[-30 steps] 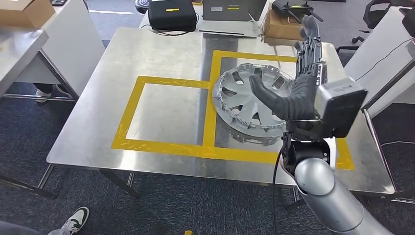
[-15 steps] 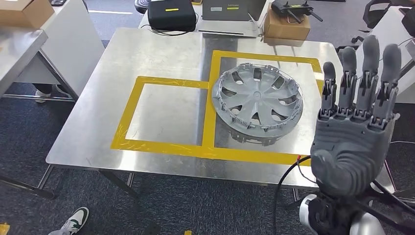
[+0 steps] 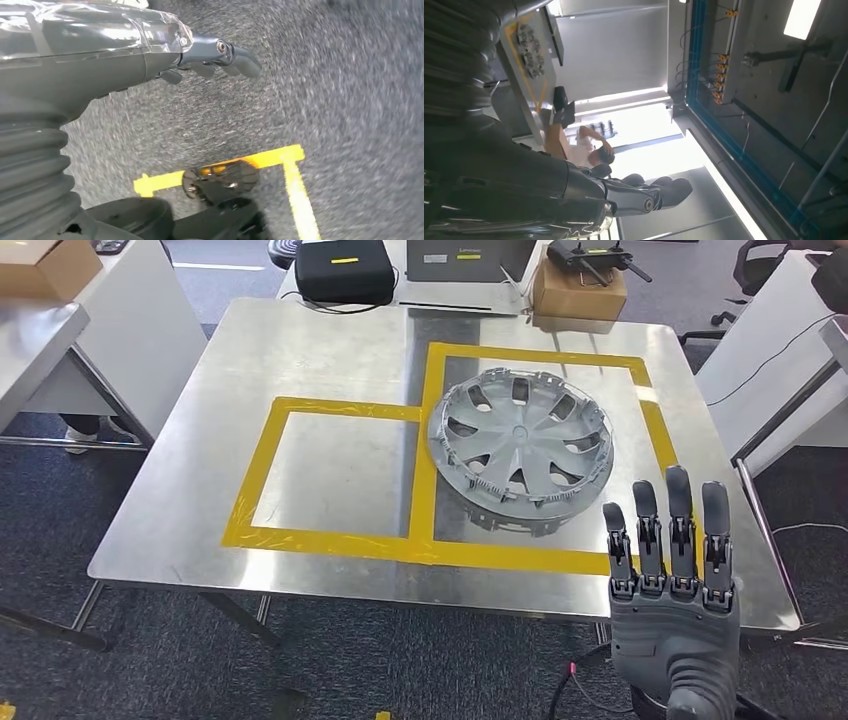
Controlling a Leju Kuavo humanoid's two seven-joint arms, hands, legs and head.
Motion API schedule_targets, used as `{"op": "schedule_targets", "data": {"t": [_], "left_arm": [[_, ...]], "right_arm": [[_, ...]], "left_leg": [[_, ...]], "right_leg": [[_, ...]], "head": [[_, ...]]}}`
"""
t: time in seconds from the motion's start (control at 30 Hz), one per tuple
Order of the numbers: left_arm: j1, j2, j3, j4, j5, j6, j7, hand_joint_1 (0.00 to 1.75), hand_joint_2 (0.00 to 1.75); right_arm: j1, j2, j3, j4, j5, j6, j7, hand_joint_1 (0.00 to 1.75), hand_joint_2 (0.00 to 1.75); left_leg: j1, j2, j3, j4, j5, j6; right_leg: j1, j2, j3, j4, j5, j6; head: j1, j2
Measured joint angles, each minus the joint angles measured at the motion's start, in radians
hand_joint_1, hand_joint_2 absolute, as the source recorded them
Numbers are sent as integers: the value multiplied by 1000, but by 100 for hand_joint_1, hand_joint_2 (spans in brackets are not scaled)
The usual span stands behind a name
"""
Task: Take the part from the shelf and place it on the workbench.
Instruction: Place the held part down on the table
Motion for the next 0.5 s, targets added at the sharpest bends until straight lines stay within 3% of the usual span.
{"op": "schedule_targets", "data": {"t": [0.3,0.5], "left_arm": [[0,16,103,4,121,20,-7,0,0],[0,21,135,5,112,64,26,0,0]], "right_arm": [[79,0,-74,-5,-56,-64,-7,0,175],[139,1,-113,-3,-83,-72,-48,0,175]], "left_leg": [[-4,1,0,0,-2,2],[-13,1,1,1,-6,10]], "right_leg": [[-3,3,0,-1,1,2],[-12,3,0,-1,0,12]], "head": [[0,0],[0,0]]}}
